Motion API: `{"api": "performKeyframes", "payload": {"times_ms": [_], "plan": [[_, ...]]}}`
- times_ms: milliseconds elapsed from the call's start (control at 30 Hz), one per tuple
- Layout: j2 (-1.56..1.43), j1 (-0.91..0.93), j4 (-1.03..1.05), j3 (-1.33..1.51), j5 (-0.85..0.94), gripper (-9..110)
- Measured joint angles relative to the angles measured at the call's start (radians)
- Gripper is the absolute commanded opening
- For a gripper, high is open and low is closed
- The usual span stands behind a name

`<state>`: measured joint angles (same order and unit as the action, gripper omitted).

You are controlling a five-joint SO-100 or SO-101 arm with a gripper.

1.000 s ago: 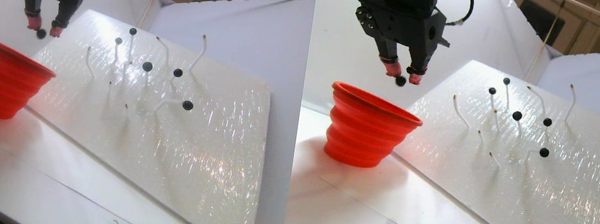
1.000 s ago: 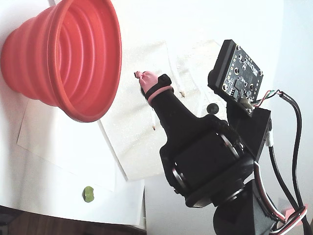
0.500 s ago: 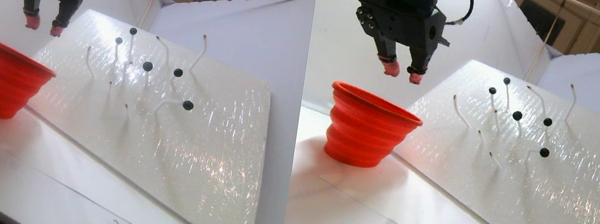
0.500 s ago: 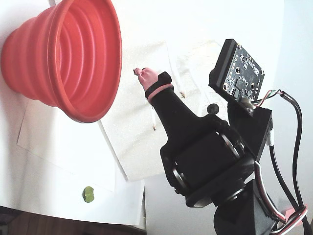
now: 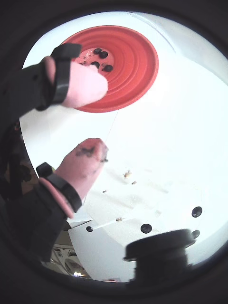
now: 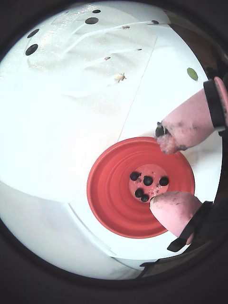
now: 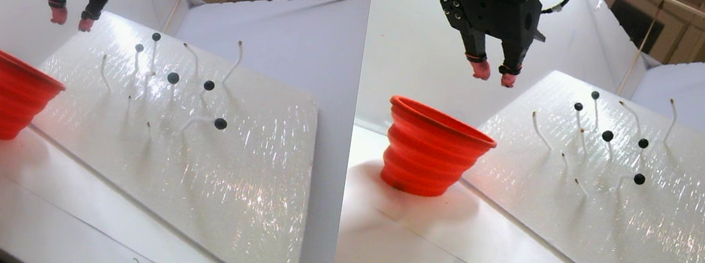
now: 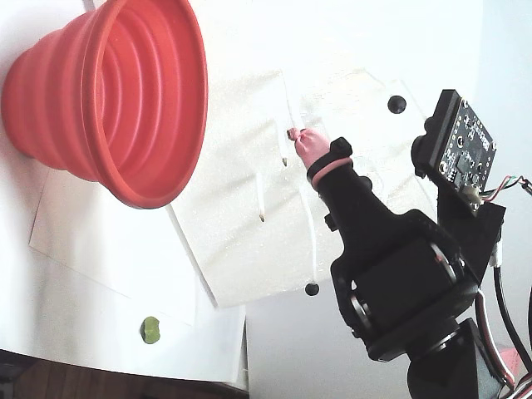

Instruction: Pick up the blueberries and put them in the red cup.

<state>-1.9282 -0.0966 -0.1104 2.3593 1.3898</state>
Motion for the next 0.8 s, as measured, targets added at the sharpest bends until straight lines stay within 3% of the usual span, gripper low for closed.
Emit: {"api": "performKeyframes", "payload": {"times_ms": [800], "plan": [[-0.204, 0.091, 0.114, 0.092, 0.069, 15]]}}
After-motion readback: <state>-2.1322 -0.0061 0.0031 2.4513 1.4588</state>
